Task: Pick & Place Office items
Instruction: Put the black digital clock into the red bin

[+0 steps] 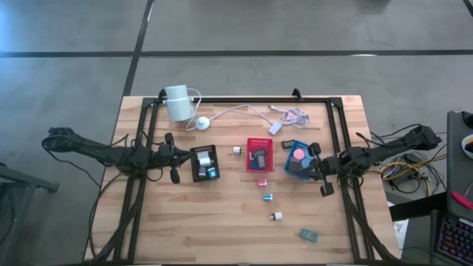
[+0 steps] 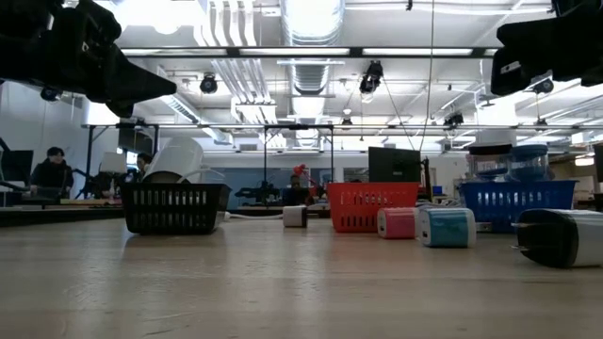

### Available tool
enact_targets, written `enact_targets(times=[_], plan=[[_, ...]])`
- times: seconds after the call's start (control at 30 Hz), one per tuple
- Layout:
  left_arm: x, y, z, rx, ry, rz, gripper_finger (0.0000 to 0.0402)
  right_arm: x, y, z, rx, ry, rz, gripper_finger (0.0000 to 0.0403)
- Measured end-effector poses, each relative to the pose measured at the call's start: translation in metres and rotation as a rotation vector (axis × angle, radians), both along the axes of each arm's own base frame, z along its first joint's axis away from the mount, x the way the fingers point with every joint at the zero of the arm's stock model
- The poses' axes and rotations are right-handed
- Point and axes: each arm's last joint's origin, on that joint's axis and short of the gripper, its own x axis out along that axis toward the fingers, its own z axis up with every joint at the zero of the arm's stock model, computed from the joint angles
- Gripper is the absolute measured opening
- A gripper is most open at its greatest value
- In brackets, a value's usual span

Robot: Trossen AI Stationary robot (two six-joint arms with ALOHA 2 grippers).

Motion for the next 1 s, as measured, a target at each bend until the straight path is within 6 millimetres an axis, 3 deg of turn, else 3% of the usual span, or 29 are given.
enact_targets(times=[0.43, 0.53, 0.7, 1.0], plan=[[0.0, 0.0, 0.0, -0.002, 0.001, 0.0, 0.0014, 0.0, 0.0, -0.001, 0.021, 0.013, -0.001, 0.0008], [0.0, 0.0, 0.0, -0.003, 0.001, 0.0, 0.0014, 0.001, -0.002, 0.002, 0.066, 0.017, -0.074, 0.0008], [0.0, 0.0, 0.0, -0.007, 0.0, 0.001, 0.0014, 0.005, -0.005, 0.026, 0.06, 0.094, -0.222, 0.0008], [0.0, 0.0, 0.0, -0.003, -0.002, 0.0, 0.0014, 0.01, -0.018, 0.096, 0.083, 0.504, -0.489, 0.0008]])
